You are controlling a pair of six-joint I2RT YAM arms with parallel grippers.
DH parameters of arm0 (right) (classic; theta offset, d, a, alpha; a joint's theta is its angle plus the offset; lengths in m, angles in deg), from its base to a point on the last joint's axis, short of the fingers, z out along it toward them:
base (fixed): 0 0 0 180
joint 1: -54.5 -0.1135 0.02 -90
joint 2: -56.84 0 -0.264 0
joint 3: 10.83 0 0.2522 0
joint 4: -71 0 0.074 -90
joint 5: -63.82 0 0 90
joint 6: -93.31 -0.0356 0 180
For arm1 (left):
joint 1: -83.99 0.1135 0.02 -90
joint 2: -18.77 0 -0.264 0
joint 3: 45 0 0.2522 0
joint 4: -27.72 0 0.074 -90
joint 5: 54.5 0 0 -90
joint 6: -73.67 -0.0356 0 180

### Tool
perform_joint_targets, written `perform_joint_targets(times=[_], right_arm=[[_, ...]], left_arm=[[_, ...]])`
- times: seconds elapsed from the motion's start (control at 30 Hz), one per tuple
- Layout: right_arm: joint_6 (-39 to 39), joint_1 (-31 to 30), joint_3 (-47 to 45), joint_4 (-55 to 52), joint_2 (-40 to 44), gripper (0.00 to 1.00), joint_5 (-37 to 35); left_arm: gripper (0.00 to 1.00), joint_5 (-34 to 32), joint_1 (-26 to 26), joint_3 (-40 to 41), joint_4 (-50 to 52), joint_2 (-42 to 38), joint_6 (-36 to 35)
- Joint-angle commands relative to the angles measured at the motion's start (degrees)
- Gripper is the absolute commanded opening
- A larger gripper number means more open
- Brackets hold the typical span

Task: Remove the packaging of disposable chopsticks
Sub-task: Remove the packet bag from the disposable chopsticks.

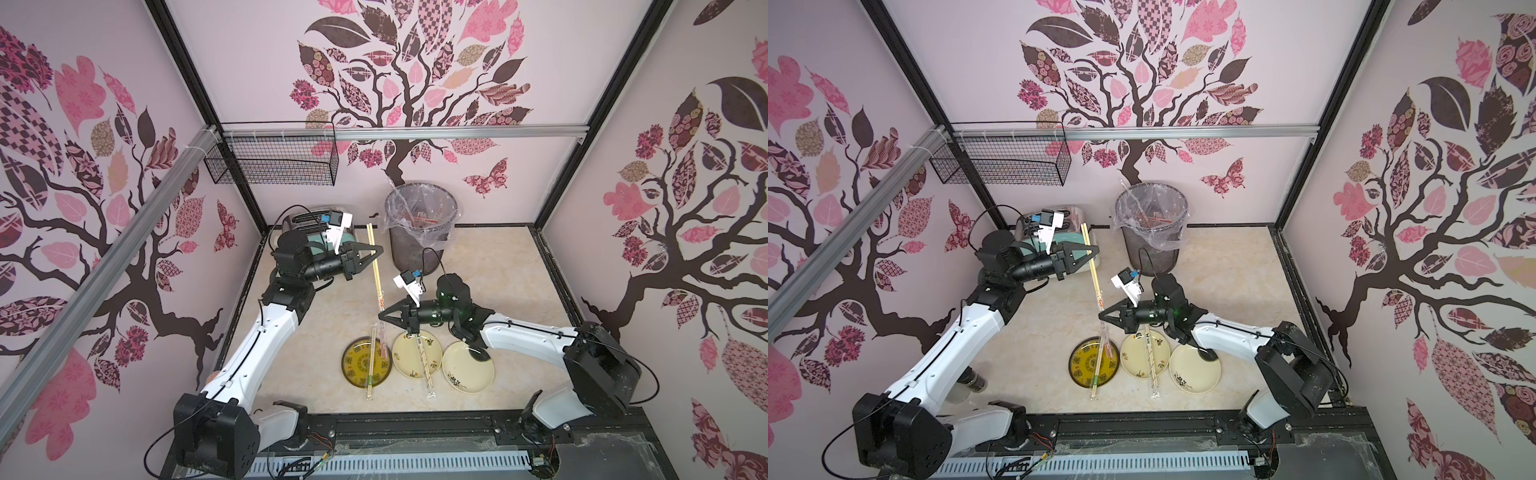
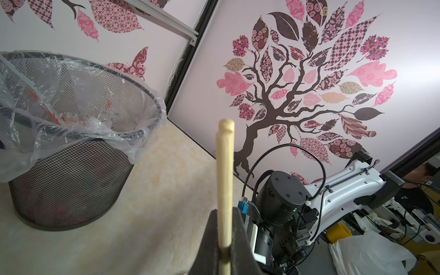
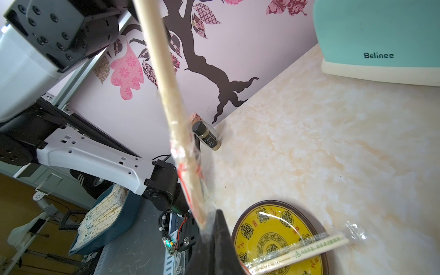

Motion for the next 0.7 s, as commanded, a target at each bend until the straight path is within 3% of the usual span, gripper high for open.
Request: perform_joint_targets(times=[0.0, 0.37, 0.53, 0.67], right_arm=[[0.29, -0.38, -0.56, -0.35, 1.03, 0.00, -0.55], [4.32, -0.38, -9.65, -9.70, 9.65, 0.00, -7.72], [7.98, -0.36, -6.69, -18.90, 15.93, 0.00, -18.19], [13.07, -0.17, 1.25, -26.16, 18.29, 0.00, -28.47]], left_arm=[[0.00, 0.32, 0.03, 0.22, -0.27, 0.01, -0.60], [0.00, -0.02, 0.05, 0.17, 0.35, -0.05, -1.25], [0.00, -0.11, 0.04, 0.08, 0.85, 0.14, -1.55], [0.00, -0.07, 0.05, 0.02, 0.97, 0.16, -1.87]])
